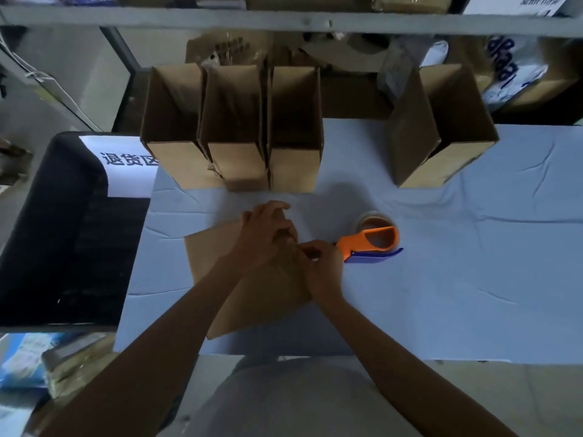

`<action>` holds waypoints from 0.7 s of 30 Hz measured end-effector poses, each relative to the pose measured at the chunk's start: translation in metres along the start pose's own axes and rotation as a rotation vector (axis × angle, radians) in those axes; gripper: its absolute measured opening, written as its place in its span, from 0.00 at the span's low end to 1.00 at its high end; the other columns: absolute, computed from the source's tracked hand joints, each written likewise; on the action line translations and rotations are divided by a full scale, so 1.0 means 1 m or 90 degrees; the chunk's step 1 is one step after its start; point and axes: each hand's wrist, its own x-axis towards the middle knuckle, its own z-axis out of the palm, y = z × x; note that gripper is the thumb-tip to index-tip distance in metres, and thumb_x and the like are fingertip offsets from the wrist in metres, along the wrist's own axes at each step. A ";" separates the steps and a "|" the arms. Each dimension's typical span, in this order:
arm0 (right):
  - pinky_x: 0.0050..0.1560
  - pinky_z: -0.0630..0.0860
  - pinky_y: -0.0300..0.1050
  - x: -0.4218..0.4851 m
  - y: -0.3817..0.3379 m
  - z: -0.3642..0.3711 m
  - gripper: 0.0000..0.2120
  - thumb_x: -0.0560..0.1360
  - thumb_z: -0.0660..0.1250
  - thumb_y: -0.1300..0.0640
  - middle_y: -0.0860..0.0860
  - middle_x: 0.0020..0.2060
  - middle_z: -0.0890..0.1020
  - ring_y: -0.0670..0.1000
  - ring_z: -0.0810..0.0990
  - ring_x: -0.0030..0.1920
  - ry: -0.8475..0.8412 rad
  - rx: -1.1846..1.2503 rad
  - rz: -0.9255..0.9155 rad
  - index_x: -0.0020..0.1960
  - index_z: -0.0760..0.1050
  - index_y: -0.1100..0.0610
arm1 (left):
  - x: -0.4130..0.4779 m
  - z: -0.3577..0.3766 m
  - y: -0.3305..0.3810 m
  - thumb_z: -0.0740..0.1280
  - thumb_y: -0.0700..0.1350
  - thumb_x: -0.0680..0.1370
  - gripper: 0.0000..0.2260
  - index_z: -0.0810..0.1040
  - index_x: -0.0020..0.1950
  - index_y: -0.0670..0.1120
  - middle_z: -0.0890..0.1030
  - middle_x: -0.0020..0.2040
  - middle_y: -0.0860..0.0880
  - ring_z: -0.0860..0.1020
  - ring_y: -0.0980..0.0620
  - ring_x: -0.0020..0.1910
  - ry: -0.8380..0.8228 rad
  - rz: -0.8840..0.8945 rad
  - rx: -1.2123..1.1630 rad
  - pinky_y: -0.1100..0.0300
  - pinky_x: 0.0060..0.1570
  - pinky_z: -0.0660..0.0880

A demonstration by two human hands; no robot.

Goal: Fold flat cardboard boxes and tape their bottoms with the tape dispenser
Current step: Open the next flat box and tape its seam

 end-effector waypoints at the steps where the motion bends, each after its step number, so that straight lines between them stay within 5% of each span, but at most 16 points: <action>1: 0.45 0.77 0.47 -0.002 0.002 0.000 0.02 0.71 0.72 0.56 0.49 0.38 0.84 0.49 0.80 0.41 0.004 -0.008 0.010 0.41 0.82 0.54 | -0.001 0.002 0.001 0.61 0.51 0.72 0.08 0.80 0.42 0.57 0.69 0.66 0.52 0.65 0.46 0.65 0.001 0.007 0.004 0.48 0.57 0.59; 7: 0.40 0.73 0.32 -0.013 0.016 -0.015 0.03 0.70 0.72 0.59 0.49 0.37 0.85 0.43 0.80 0.38 0.038 -0.032 0.031 0.43 0.83 0.54 | 0.010 0.010 0.011 0.62 0.51 0.70 0.07 0.79 0.40 0.56 0.70 0.66 0.53 0.67 0.45 0.64 -0.031 0.075 0.020 0.46 0.57 0.61; 14: 0.36 0.70 0.27 -0.021 0.028 -0.026 0.04 0.70 0.70 0.62 0.49 0.35 0.84 0.42 0.79 0.35 0.045 -0.063 0.023 0.42 0.84 0.57 | 0.014 0.022 0.019 0.66 0.48 0.68 0.03 0.79 0.39 0.54 0.72 0.65 0.52 0.71 0.44 0.60 0.004 0.105 0.025 0.54 0.53 0.56; 21: 0.38 0.75 0.38 -0.018 0.034 -0.029 0.05 0.69 0.69 0.63 0.50 0.36 0.84 0.46 0.80 0.38 0.020 -0.061 -0.006 0.42 0.82 0.57 | 0.016 0.026 0.020 0.68 0.47 0.68 0.02 0.79 0.39 0.54 0.72 0.65 0.52 0.70 0.45 0.62 0.030 0.053 0.026 0.52 0.57 0.56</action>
